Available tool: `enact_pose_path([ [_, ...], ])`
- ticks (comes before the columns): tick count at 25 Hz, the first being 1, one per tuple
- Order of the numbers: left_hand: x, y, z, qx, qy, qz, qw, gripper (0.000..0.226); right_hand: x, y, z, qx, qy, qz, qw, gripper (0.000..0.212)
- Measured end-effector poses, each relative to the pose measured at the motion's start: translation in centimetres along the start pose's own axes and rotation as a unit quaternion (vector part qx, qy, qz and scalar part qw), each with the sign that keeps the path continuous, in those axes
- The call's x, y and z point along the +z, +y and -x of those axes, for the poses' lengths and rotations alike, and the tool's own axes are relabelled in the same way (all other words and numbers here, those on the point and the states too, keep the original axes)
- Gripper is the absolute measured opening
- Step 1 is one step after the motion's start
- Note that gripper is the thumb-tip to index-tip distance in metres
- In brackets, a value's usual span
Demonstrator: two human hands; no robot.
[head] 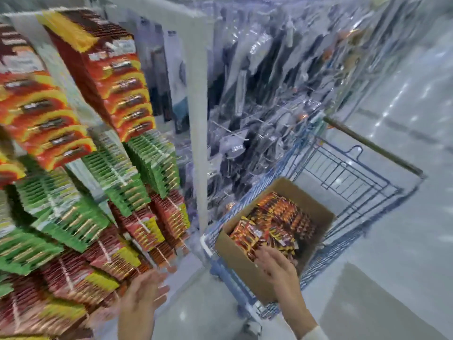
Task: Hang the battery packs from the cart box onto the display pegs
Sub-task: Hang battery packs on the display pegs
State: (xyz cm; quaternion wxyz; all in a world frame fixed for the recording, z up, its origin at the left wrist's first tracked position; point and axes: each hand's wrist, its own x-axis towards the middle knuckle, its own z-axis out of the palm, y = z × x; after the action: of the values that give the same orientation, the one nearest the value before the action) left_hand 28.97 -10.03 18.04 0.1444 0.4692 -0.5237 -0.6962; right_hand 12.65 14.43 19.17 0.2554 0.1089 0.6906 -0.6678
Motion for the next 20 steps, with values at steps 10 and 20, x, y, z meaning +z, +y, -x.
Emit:
enact_pose_path([
  [10,23.0,-2.2,-2.7,-0.059,-0.08,-0.15,0.984,0.012,-14.9,1.2,-8.0,0.109,0.125,-0.06,0.984,0.014],
  [20,45.7,-7.7,-16.0,-0.103,-0.211,-0.345,0.909,0.028,-16.9,0.0,-13.2,0.166,0.184,-0.111,0.962,0.013],
])
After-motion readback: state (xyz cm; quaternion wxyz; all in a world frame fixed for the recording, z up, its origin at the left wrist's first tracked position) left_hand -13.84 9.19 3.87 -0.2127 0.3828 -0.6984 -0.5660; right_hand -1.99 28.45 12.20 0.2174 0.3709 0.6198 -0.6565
